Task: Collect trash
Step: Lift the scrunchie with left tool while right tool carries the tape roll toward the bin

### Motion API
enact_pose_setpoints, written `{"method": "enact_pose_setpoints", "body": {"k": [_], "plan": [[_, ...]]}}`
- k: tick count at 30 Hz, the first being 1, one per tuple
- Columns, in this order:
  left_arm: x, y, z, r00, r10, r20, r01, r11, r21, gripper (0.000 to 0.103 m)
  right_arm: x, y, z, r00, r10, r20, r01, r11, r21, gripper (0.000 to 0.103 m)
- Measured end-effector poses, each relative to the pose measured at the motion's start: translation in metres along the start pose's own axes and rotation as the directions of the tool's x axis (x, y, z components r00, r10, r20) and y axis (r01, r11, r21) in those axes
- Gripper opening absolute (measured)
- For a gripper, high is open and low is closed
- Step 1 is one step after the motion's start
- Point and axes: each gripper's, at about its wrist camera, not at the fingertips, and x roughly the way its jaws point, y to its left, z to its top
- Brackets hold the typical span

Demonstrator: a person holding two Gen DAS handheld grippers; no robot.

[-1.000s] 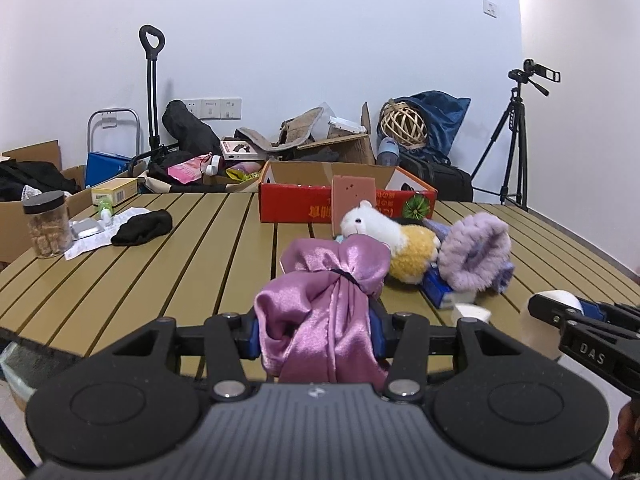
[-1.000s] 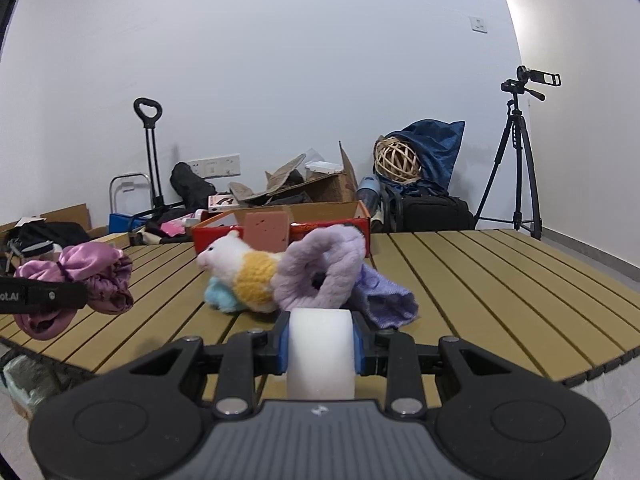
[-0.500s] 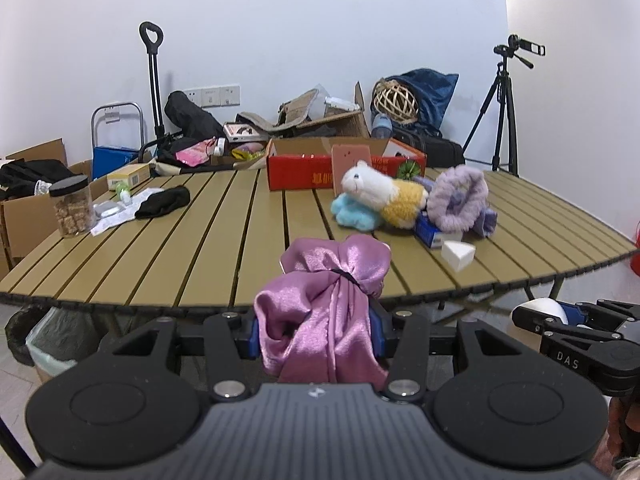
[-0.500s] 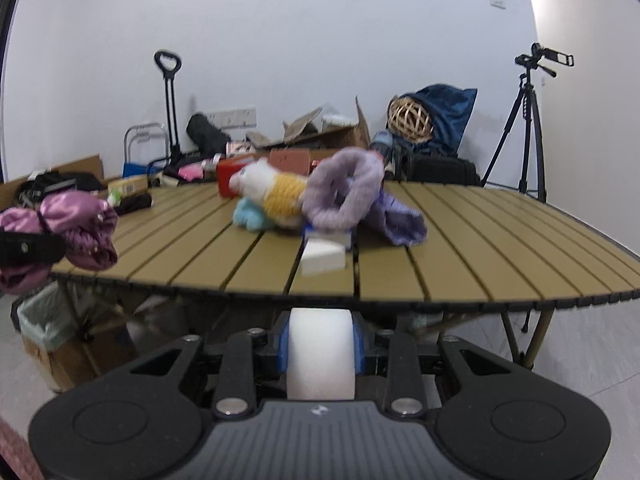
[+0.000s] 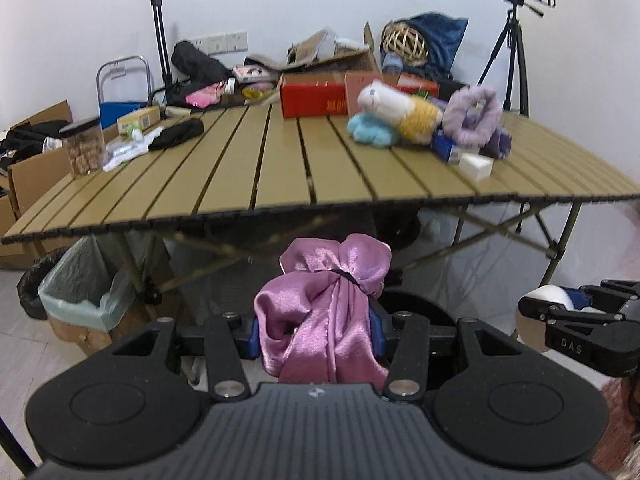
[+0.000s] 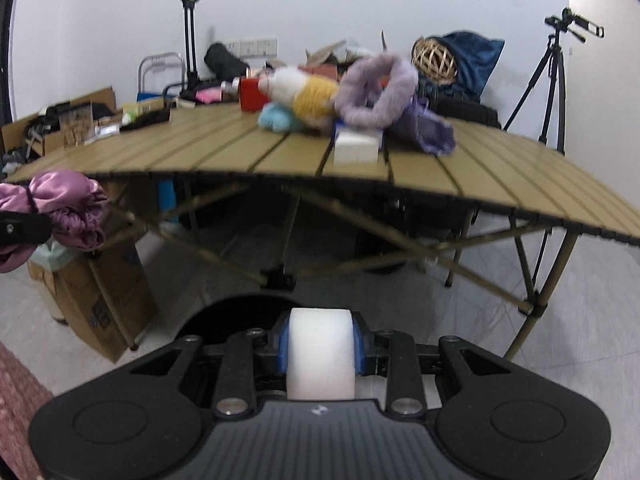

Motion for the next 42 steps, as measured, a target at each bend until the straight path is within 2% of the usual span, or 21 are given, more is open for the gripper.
{"method": "enact_pose_setpoints", "body": {"k": [10, 23, 35, 42], "plan": [[0.025, 0.005, -0.025, 0.994, 0.032, -0.103, -0.03, 0.999, 0.014, 0.048, 0.022, 0.007, -0.018, 0.995, 0.014, -0.098, -0.015, 1.0, -0.014, 0.028], [0.062, 0.015, -0.044, 0.976, 0.051, -0.21, -0.053, 0.999, -0.005, 0.048, 0.05, 0.009, -0.03, 0.977, 0.009, -0.212, -0.013, 1.0, -0.015, 0.028], [0.08, 0.034, -0.05, 0.962, 0.069, -0.264, -0.082, 0.996, -0.04, 0.048, 0.087, 0.029, -0.022, 0.967, 0.037, -0.254, -0.048, 0.998, -0.041, 0.028], [0.084, 0.042, -0.049, 0.96, 0.055, -0.273, -0.076, 0.995, -0.067, 0.048, 0.107, 0.046, -0.012, 0.964, 0.048, -0.26, -0.066, 0.996, -0.061, 0.028]]}}
